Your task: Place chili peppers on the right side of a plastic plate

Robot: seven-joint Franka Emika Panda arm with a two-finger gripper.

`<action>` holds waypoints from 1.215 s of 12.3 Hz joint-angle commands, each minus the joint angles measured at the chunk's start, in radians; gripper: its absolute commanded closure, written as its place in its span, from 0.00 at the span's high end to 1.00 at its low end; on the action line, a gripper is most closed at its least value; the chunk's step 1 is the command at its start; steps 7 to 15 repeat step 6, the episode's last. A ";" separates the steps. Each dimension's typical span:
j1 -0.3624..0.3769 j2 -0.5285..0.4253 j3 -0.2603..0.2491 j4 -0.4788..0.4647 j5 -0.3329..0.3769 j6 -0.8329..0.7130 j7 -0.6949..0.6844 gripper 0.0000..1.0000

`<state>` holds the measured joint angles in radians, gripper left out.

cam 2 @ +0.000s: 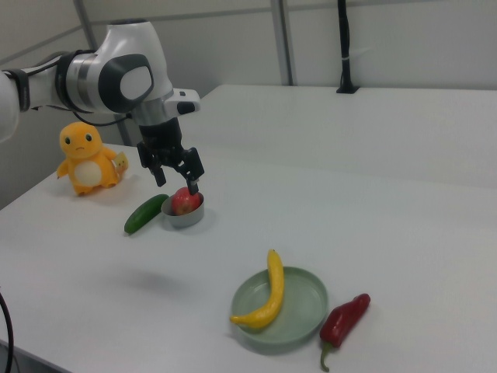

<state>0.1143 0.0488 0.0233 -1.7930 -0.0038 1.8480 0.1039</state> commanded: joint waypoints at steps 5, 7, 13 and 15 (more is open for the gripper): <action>0.016 -0.030 -0.017 -0.031 0.004 0.005 -0.056 1.00; 0.018 -0.030 -0.017 -0.031 0.002 0.007 -0.061 1.00; 0.018 -0.030 -0.017 -0.031 0.002 0.007 -0.061 1.00; 0.018 -0.030 -0.017 -0.031 0.002 0.007 -0.061 1.00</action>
